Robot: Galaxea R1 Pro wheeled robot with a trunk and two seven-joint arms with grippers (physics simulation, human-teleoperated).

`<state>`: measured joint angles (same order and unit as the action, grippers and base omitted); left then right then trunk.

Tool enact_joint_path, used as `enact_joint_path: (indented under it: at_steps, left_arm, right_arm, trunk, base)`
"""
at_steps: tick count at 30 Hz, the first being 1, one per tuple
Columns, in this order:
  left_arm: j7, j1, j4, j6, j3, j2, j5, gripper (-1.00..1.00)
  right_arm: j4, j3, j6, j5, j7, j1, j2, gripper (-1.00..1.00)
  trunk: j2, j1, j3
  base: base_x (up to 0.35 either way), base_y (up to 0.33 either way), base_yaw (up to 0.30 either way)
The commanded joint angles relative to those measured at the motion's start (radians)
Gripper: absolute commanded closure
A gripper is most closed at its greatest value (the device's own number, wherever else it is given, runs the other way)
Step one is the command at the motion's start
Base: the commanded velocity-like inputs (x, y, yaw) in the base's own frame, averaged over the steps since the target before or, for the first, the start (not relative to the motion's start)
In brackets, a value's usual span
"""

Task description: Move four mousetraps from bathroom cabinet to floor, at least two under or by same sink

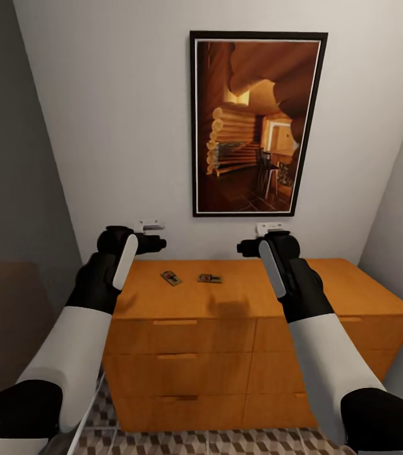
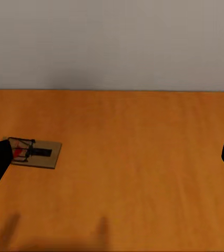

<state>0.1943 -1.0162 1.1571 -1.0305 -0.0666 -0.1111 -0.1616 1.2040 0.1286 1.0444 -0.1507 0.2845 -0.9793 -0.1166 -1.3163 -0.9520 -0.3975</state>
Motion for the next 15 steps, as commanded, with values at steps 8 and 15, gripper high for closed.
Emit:
enact_joint_path:
  at_steps: [8, 15]
  left_arm:
    - [0.010, -0.001, -0.014, -0.004, -0.001, -0.013, -0.014, -1.00]
    - [0.010, -0.001, -0.014, -0.007, -0.001, -0.025, -0.014, -1.00]
  right_arm:
    - [-0.001, 0.004, 0.003, -0.081, -0.029, -0.003, 0.007, -1.00]
    - [0.004, 0.081, 0.003, -0.327, -0.038, -0.024, 0.030, -1.00]
  trunk:
    - [-0.001, 0.000, -0.001]
    - [-0.001, 0.000, -0.001]
  base:
    - [0.037, 0.000, 0.000]
    - [0.002, 0.000, 0.000]
